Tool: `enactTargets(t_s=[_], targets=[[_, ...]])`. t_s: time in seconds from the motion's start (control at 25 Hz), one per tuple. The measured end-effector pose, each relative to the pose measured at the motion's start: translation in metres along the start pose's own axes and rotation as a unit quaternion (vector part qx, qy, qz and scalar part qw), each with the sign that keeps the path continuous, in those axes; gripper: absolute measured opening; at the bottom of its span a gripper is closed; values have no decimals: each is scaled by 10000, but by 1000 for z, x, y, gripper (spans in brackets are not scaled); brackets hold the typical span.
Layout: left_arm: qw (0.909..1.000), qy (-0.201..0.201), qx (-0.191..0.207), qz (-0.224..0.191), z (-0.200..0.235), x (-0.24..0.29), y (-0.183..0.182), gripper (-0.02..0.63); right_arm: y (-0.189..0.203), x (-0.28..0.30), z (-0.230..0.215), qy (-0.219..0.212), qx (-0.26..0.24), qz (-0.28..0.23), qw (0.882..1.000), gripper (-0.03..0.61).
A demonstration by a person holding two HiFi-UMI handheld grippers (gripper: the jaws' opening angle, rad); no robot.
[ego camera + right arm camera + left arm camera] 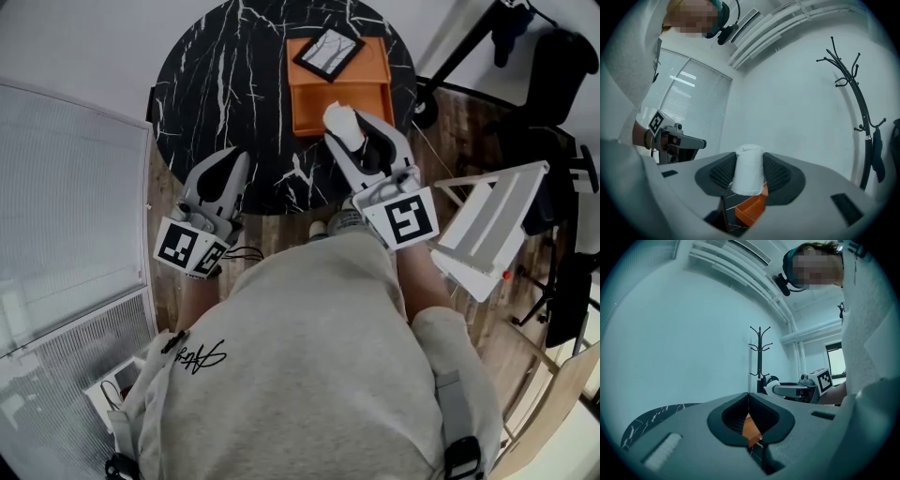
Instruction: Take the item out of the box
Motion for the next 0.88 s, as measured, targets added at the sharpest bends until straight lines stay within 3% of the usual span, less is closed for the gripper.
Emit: enactTargets(t_s=[0.88], targets=[[10000, 44, 13, -42, 6, 2, -3, 3, -4, 1, 2, 104, -70, -32, 9999, 181]])
Point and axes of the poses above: the fingertips, and each gripper's own axes: x forward along the fingers, z to its left, y out of its underside, the point moved 9 cm from there along -x, backward along the fingers, and after that the axes turned 6 degrees about -z, right-handed, at the moved point
